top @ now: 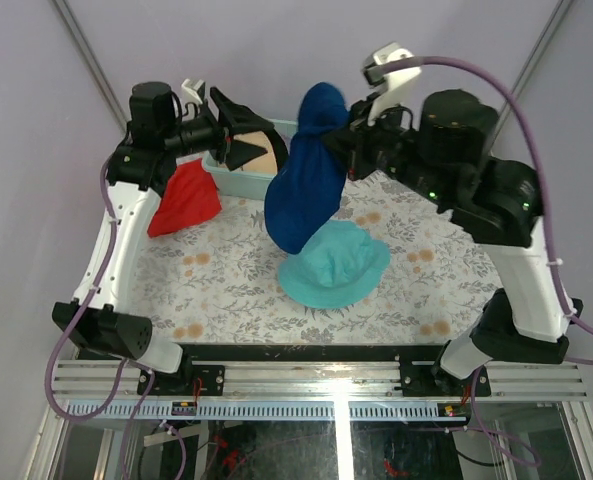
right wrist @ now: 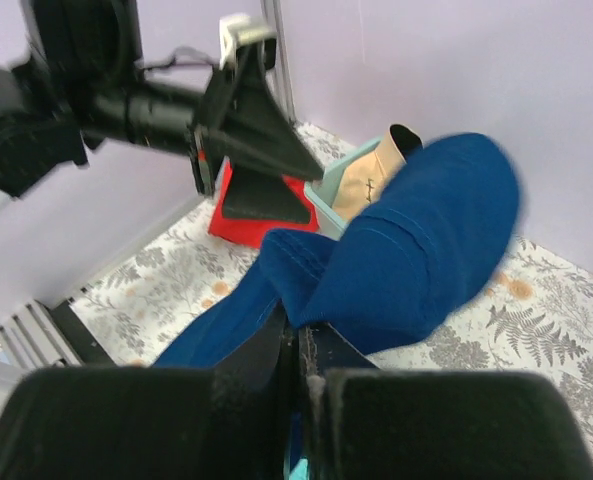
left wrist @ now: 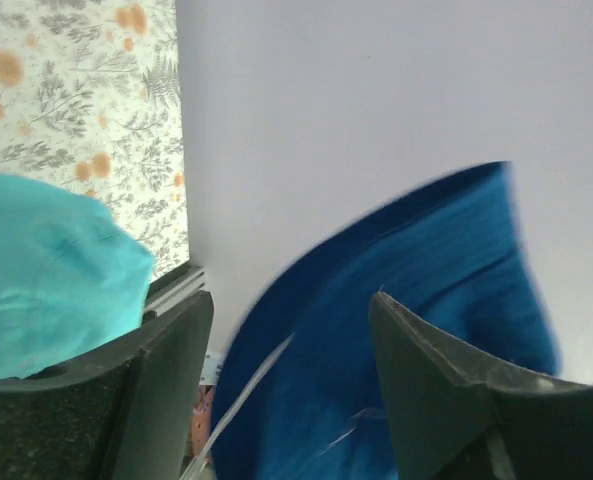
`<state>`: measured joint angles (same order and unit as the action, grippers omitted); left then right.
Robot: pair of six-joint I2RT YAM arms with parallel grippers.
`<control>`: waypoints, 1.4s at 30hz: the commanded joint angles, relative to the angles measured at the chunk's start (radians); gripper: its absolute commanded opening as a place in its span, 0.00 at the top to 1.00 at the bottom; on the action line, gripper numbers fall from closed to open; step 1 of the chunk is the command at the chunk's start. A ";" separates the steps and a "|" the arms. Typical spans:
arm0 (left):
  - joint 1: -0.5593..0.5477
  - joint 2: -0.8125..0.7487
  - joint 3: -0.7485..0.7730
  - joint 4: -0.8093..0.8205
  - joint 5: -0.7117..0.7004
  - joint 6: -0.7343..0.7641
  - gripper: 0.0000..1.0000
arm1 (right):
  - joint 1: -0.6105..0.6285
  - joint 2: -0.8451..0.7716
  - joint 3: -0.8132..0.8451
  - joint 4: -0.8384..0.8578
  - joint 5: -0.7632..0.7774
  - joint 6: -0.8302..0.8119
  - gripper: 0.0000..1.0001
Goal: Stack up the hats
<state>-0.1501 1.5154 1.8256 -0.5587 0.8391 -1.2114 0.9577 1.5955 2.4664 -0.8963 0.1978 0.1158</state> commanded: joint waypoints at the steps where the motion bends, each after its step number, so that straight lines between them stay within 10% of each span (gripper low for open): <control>1: -0.013 -0.142 -0.242 0.048 -0.055 0.116 0.39 | 0.006 -0.040 0.064 -0.067 0.000 0.060 1.00; 8: -0.075 -0.342 -0.613 0.398 -0.059 -0.049 0.54 | 0.006 -0.088 0.022 -0.103 0.013 0.099 1.00; 42: -0.386 -0.354 -0.703 0.543 -0.201 -0.200 0.36 | 0.006 -0.216 -0.114 -0.101 0.052 0.180 1.00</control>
<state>-0.4988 1.1610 1.1343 -0.1349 0.6559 -1.3613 0.9577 1.4071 2.3726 -1.0496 0.2447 0.2707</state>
